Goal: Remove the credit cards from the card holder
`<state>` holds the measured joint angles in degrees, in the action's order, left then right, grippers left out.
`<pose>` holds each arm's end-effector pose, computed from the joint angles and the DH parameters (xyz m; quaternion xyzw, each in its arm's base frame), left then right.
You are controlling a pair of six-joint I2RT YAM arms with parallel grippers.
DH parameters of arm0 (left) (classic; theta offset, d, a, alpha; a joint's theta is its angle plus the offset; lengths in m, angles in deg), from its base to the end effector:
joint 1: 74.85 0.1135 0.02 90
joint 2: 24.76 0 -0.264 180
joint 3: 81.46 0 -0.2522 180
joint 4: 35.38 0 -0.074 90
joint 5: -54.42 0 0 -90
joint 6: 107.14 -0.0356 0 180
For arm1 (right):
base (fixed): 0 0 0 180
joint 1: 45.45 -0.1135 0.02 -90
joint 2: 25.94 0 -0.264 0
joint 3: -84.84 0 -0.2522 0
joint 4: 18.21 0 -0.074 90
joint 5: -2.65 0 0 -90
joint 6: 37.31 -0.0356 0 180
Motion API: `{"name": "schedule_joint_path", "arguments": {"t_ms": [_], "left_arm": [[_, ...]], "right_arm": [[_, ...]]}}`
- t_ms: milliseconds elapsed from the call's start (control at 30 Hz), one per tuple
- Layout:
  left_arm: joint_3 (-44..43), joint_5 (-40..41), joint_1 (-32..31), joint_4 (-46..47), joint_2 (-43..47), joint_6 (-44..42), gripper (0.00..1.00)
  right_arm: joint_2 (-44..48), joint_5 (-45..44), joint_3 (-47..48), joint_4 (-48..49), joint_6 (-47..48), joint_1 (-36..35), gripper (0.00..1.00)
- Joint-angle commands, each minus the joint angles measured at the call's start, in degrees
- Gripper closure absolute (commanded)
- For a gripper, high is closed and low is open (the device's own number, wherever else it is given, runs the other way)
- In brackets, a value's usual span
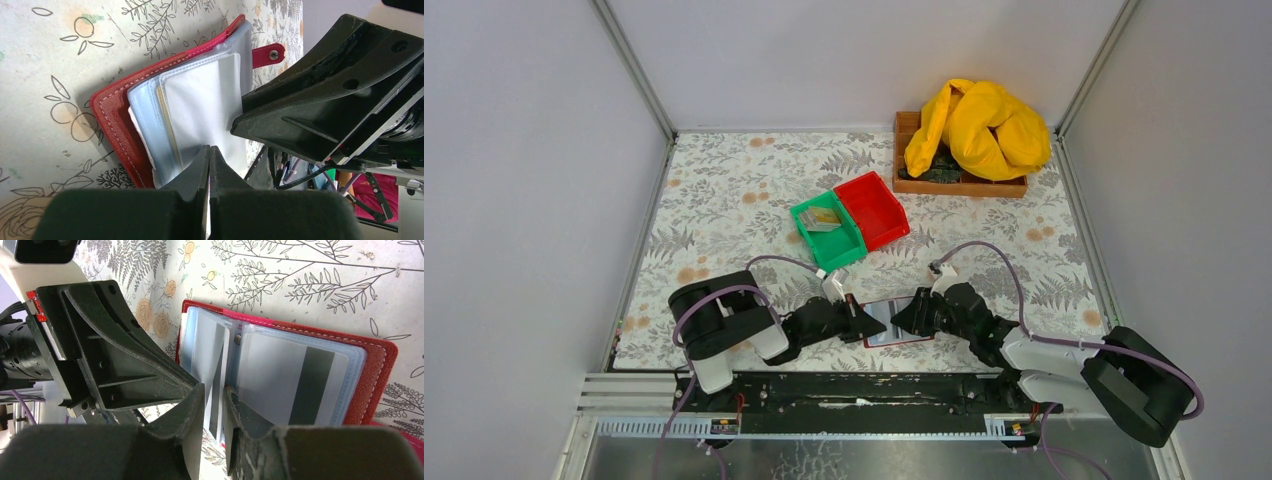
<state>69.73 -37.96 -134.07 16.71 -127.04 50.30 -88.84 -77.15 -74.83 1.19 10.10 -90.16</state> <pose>0.1266 -0.2155 0.0897 -0.0475 0.8245 -0.5113 0.2376 0.1275 0.1351 0.1350 -0.0643 0.8304 0.4323 0.3457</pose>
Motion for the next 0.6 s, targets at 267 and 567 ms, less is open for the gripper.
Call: {"name": "schedule_joint_path", "arguments": {"t_ms": [267, 567], "left_arm": [[-0.87, 0.3, -0.35, -7.61, -3.4, -1.61, 1.0], [-1.12, -0.28, -0.32, -6.5, -4.83, -1.35, 1.0]], "right_arm": [[5.52, 8.97, 0.9, 5.58, -2.53, -0.99, 0.85], [7.91, 8.94, 1.12, 3.36, -2.36, -0.99, 0.76]]}}
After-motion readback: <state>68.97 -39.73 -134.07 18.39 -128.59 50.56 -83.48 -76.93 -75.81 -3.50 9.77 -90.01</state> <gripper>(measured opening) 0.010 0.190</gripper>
